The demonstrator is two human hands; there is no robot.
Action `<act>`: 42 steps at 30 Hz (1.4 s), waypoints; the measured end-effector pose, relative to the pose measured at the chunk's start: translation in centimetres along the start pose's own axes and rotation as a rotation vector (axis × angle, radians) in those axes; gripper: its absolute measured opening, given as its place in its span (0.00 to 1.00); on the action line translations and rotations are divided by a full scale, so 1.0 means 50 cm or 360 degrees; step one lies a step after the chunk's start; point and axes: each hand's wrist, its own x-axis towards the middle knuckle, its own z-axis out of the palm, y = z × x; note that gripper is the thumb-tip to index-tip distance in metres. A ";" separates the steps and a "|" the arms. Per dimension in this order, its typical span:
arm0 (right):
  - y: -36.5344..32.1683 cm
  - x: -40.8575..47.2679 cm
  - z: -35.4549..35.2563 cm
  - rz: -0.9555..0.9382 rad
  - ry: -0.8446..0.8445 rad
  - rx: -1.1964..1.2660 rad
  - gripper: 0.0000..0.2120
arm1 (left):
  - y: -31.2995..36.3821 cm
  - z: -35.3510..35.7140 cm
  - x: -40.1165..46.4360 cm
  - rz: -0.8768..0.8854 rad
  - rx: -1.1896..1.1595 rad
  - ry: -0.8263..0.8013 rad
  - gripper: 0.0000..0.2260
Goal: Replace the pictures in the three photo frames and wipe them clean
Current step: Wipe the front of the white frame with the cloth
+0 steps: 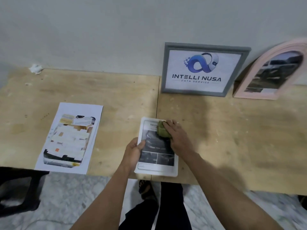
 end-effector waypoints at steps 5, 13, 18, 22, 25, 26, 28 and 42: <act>-0.021 -0.078 0.051 -0.0261 -0.0052 -0.0201 0.34 | -0.004 -0.002 0.020 -0.0070 -0.0083 0.0031 0.07; -0.022 -0.144 0.039 -0.0739 -0.0293 0.0037 0.27 | -0.017 -0.013 0.027 -0.0110 -0.0278 -0.0007 0.07; -0.067 0.058 -0.016 -0.0054 0.0163 0.0197 0.31 | -0.031 -0.019 0.046 -0.0280 -0.0461 -0.0070 0.27; -0.102 0.084 0.043 -0.0196 -0.0022 0.0102 0.30 | -0.032 -0.019 0.046 -0.0325 -0.0510 -0.0073 0.25; -0.108 0.006 0.085 -0.0300 -0.0078 0.0178 0.31 | -0.035 -0.021 0.053 -0.0313 -0.0602 -0.0046 0.25; -0.102 -0.024 0.094 -0.0331 -0.0094 0.0207 0.30 | -0.035 -0.021 0.055 -0.0283 -0.0607 -0.0040 0.26; -0.093 -0.085 0.100 -0.0424 -0.0225 0.0220 0.28 | -0.042 -0.022 0.060 -0.0260 -0.0624 -0.0053 0.31; -0.202 0.088 -0.205 -0.0159 0.0556 0.0378 0.29 | 0.163 -0.008 -0.006 0.0260 -0.0160 -0.0042 0.11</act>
